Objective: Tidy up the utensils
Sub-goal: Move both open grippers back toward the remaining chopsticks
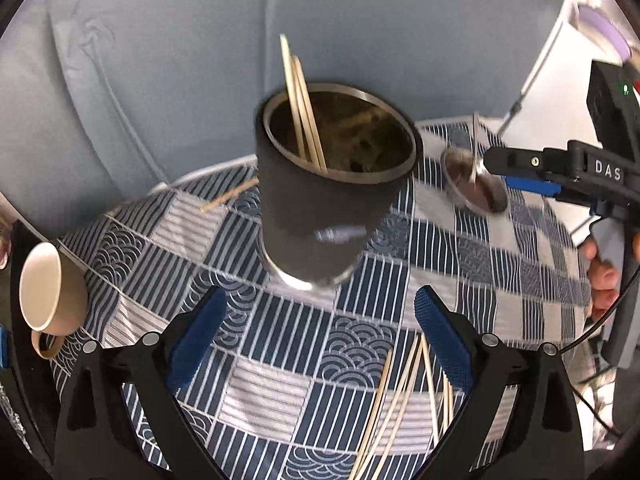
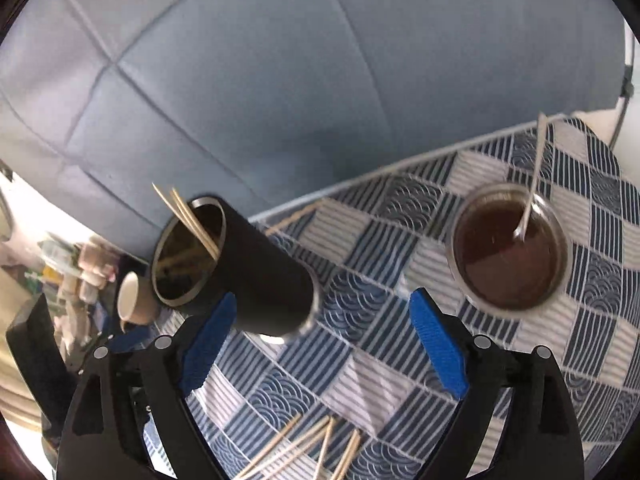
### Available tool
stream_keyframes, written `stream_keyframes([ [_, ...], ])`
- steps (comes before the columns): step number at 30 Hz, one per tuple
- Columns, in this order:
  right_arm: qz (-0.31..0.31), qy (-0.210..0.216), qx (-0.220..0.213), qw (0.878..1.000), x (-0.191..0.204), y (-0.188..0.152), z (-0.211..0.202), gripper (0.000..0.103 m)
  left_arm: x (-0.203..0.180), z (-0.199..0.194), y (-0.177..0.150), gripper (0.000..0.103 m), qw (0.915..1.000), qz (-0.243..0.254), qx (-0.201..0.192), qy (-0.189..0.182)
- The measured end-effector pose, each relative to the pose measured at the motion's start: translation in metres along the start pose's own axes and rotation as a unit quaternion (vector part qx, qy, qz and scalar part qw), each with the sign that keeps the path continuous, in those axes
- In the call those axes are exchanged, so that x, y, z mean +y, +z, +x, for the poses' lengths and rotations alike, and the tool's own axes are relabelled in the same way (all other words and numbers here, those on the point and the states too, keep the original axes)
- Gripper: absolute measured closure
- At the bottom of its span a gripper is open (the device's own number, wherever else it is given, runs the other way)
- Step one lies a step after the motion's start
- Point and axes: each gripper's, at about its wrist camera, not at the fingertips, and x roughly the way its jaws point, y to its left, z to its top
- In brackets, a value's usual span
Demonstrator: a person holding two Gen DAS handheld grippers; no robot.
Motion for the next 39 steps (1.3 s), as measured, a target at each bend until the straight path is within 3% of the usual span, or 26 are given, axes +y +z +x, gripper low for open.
stream_keyframes([
  [9, 0.0, -0.04, 0.072, 0.997, -0.013, -0.061, 0.025, 0.019, -0.016, 0.034, -0.038, 0.01, 0.9962, 0.048, 0.073, 0.001],
  [18, -0.007, -0.079, 0.149, 0.986, -0.035, -0.122, 0.054, 0.019, -0.016, 0.062, -0.069, 0.01, 0.9906, 0.06, 0.123, -0.003],
  [27, -0.014, -0.085, 0.156, 0.984, -0.037, -0.153, 0.057, 0.019, -0.021, 0.076, -0.09, 0.01, 0.9866, 0.06, 0.151, -0.013],
  [32, -0.035, -0.095, 0.14, 0.985, -0.034, -0.163, 0.052, 0.018, -0.027, 0.082, -0.097, 0.01, 0.9841, 0.075, 0.161, -0.012],
  [39, -0.103, -0.153, 0.14, 0.973, -0.017, -0.179, 0.059, 0.015, -0.033, 0.085, -0.101, 0.008, 0.9823, 0.096, 0.161, -0.001],
])
